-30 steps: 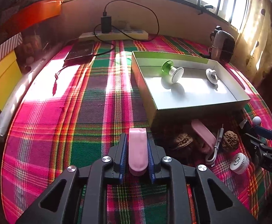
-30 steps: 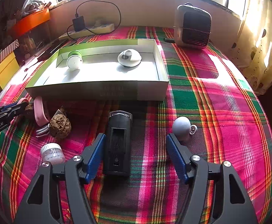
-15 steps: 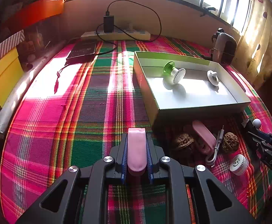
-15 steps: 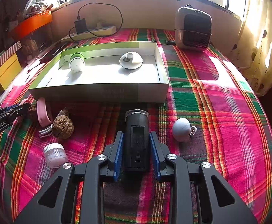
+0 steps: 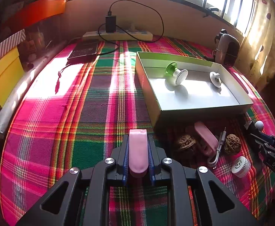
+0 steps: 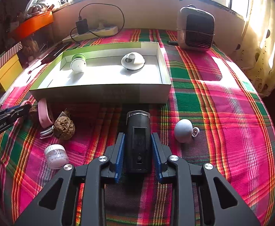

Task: Organize objects
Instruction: 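Carry the black cylinder with the right gripper while the left carries the pink clip into the box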

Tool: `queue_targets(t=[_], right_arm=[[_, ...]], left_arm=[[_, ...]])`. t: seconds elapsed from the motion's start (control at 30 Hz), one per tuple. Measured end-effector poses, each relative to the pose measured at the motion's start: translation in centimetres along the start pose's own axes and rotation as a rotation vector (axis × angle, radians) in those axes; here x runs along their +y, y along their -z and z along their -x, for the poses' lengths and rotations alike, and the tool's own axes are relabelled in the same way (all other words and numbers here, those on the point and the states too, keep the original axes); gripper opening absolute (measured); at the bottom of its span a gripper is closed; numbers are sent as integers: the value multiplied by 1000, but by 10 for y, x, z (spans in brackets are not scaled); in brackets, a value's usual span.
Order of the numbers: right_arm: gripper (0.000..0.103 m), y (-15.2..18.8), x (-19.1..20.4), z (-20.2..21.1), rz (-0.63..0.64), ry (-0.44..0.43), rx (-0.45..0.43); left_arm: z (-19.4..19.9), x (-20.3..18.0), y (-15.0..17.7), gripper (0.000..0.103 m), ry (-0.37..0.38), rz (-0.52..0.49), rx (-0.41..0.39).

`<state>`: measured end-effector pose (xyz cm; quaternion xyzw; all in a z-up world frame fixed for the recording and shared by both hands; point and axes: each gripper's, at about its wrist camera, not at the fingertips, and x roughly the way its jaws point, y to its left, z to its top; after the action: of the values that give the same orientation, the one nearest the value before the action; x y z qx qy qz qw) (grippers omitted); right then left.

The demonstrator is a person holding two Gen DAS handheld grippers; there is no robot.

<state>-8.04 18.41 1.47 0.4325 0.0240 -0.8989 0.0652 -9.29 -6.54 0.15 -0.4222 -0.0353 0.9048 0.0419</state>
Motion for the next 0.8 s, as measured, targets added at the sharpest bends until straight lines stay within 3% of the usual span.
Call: queue_targets(t=[0.47, 0.8], right_arm=[[29, -13, -1, 12, -7, -85, -17], [29, -55, 2, 25, 31, -149, -51]], left_arm=[[26, -7, -11, 16, 22, -20, -32], [34, -24, -45, 16, 69, -42, -65]])
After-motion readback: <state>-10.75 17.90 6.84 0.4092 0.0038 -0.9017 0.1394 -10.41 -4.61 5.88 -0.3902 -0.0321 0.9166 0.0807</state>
